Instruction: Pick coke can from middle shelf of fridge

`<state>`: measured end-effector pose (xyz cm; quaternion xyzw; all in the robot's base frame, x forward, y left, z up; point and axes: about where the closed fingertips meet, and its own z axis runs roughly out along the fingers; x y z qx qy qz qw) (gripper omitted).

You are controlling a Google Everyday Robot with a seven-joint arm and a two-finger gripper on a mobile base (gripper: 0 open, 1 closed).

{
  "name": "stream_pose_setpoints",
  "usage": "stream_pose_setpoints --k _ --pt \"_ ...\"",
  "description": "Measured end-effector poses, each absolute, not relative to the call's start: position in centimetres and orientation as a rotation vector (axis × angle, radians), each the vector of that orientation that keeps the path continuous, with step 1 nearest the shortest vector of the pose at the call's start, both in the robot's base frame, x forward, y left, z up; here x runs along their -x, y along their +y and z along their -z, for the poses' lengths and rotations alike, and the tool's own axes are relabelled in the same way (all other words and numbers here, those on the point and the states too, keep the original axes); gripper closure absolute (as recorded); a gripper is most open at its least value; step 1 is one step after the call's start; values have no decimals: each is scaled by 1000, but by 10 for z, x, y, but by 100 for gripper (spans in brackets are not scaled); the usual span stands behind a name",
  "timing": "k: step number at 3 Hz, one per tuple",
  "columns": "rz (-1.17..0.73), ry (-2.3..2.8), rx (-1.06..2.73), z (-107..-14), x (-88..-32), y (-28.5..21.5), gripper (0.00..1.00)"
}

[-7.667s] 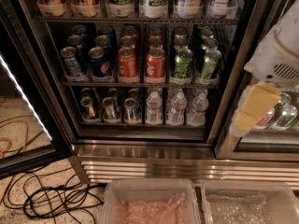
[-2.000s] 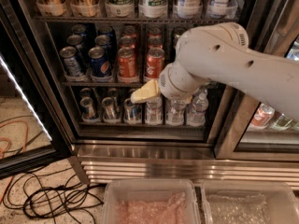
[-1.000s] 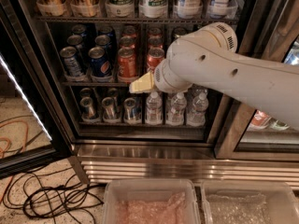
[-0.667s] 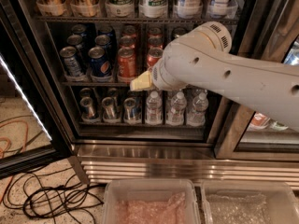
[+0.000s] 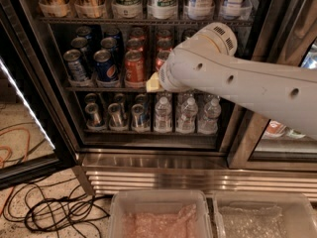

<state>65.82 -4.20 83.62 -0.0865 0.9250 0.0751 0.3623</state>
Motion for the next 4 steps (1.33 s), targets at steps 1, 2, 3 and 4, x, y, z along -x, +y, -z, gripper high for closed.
stream_pose_setpoints --k 1,2,3,4 --pt "-185 2361 232 -837 -668 -40 32" --pt "-171 2339 235 -841 -677 -39 32" --pt "-161 2320 228 -846 -686 -40 31" --pt "-151 2308 220 -849 -694 -42 29"
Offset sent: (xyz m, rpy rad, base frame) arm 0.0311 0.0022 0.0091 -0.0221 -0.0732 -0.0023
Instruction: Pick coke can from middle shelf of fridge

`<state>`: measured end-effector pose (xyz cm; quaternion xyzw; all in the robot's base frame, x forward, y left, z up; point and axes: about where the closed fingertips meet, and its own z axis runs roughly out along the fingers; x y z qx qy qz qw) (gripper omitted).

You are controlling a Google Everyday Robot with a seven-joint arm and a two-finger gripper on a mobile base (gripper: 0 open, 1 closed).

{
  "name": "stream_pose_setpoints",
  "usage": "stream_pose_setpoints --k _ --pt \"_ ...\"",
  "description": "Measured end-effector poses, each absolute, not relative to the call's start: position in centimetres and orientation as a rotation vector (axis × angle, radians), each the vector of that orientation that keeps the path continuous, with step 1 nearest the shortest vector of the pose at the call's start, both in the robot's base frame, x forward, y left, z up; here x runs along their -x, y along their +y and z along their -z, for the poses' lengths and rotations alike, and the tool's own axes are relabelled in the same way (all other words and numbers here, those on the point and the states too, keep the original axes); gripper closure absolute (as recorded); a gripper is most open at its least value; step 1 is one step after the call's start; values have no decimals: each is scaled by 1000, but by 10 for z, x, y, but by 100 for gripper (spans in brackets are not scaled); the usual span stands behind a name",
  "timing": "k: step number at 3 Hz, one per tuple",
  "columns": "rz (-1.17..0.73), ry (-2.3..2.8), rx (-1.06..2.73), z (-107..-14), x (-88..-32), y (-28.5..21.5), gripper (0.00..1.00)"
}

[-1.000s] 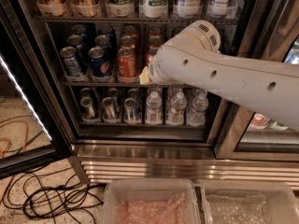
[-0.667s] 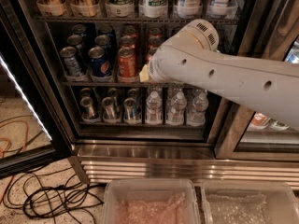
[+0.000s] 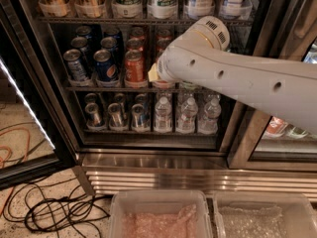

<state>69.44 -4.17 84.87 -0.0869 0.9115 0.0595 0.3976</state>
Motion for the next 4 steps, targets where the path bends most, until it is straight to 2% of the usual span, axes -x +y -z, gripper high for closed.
stream_pose_setpoints --k 4 --pt "-121 2291 187 -846 -736 -38 34"
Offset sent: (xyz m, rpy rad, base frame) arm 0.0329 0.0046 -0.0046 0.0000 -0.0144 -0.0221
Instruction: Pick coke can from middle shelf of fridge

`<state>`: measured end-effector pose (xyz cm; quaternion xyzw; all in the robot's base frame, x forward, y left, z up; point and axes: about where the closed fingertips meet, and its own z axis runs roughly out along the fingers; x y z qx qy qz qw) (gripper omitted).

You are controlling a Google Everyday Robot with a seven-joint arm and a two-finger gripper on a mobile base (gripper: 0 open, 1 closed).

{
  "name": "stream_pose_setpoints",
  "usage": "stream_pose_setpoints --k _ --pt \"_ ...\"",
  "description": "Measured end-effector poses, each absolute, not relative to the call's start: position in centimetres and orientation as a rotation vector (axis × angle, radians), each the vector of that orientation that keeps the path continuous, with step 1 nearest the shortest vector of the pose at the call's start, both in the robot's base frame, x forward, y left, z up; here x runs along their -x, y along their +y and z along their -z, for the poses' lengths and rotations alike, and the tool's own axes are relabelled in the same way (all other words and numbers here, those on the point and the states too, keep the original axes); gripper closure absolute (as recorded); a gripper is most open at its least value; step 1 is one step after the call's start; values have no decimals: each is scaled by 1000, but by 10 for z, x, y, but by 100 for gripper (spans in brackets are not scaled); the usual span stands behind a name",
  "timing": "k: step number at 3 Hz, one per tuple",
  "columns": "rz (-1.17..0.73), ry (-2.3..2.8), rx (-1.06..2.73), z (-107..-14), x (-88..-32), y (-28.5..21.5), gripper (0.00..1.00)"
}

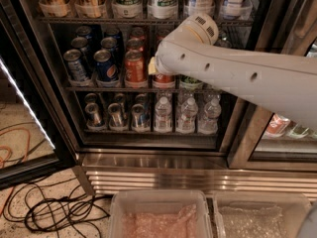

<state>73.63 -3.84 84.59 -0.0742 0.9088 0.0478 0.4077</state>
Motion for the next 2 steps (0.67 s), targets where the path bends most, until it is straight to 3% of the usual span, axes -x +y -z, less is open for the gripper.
stream_pose_setpoints --k 1,2 --pt "-101 2289 174 -846 -746 -43 34" --pt "-90 2294 168 -844 -750 -48 52"
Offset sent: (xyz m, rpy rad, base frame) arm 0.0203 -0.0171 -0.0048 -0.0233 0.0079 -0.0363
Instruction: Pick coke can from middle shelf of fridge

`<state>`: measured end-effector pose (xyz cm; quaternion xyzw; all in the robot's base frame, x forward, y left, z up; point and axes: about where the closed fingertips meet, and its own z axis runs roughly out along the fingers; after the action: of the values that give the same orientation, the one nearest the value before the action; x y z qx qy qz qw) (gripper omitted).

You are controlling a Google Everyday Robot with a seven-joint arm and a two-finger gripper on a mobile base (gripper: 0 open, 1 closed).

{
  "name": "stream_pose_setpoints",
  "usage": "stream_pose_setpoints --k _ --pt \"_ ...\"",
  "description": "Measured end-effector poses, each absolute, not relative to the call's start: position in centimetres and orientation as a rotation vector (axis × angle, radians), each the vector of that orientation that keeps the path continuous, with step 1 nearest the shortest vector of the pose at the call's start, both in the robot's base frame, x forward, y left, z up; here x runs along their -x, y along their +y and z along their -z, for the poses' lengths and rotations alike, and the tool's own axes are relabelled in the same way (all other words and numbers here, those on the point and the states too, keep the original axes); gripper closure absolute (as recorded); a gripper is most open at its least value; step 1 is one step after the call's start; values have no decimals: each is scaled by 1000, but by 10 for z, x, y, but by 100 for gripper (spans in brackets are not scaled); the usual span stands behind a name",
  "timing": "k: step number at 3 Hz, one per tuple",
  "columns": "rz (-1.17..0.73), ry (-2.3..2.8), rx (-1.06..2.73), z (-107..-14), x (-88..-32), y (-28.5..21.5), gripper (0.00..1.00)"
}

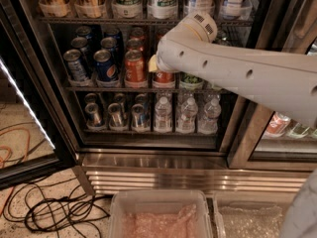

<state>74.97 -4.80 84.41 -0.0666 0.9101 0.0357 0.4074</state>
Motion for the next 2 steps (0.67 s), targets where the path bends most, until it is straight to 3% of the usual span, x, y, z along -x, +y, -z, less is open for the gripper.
stream_pose_setpoints --k 2 --pt "-90 2294 168 -845 -749 -48 100"
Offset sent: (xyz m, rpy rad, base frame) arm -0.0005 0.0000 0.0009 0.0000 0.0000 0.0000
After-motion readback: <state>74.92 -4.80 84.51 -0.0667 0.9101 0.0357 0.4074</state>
